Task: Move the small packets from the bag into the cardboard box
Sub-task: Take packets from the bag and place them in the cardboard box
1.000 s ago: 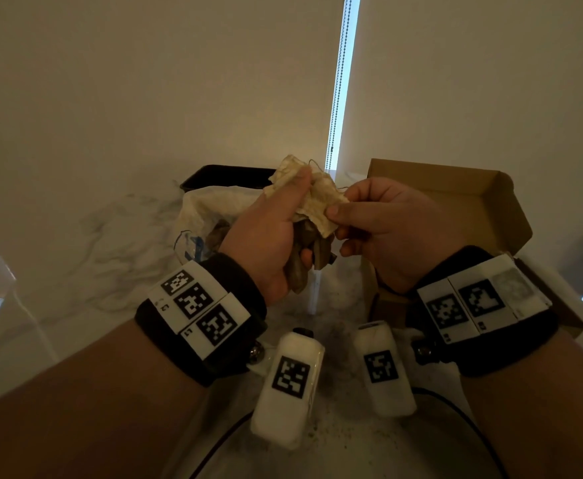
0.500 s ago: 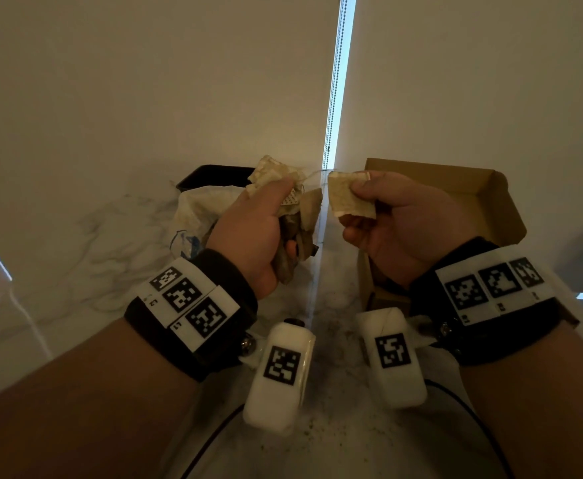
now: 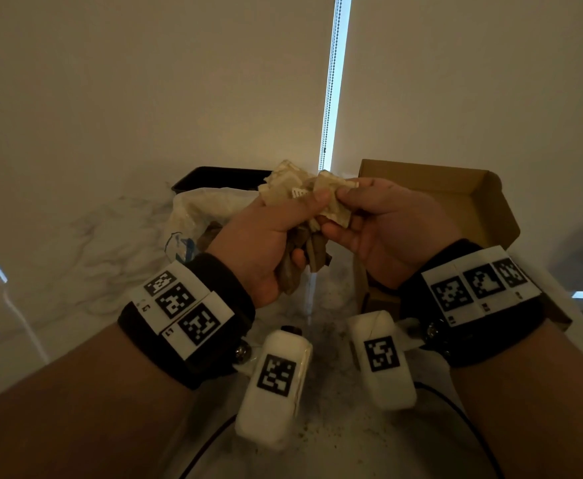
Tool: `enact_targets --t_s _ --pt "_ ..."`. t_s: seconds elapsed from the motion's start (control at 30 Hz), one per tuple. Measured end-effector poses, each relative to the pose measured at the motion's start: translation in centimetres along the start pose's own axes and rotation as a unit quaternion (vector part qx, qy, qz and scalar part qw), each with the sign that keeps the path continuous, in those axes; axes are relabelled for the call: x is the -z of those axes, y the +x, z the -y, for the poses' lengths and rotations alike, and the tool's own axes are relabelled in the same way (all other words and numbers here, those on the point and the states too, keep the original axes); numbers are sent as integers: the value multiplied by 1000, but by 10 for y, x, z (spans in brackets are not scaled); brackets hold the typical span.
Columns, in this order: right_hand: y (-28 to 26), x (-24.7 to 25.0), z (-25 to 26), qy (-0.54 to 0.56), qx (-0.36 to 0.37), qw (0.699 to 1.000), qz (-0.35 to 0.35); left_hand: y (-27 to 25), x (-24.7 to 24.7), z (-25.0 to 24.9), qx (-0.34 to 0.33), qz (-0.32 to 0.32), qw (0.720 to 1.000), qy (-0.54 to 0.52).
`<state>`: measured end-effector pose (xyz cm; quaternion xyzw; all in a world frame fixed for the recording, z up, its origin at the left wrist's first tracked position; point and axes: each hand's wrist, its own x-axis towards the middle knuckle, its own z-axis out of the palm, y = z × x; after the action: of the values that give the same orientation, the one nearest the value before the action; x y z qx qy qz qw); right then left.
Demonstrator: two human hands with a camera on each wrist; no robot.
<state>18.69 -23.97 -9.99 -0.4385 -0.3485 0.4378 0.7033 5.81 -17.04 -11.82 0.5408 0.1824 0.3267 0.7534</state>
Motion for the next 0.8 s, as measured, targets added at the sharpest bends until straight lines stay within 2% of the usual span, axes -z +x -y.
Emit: enact_targets --t_s 0.13,0.27,0.47,0.67,0.8 --pt "2 4 2 -21 5 999 -37 4 3 0 16 -28 999 -18" --pt "5 10 4 -76 35 994 -72 8 7 0 4 -66 998 -18" --pt "5 11 2 -169 46 982 -65 4 3 1 -18 -33 999 -2" --pt "-4 1 9 -155 59 984 -58 5 4 2 -21 -51 998 -4" --pt "-19 3 22 -167 90 975 -111 3 1 4 0 -50 999 11"
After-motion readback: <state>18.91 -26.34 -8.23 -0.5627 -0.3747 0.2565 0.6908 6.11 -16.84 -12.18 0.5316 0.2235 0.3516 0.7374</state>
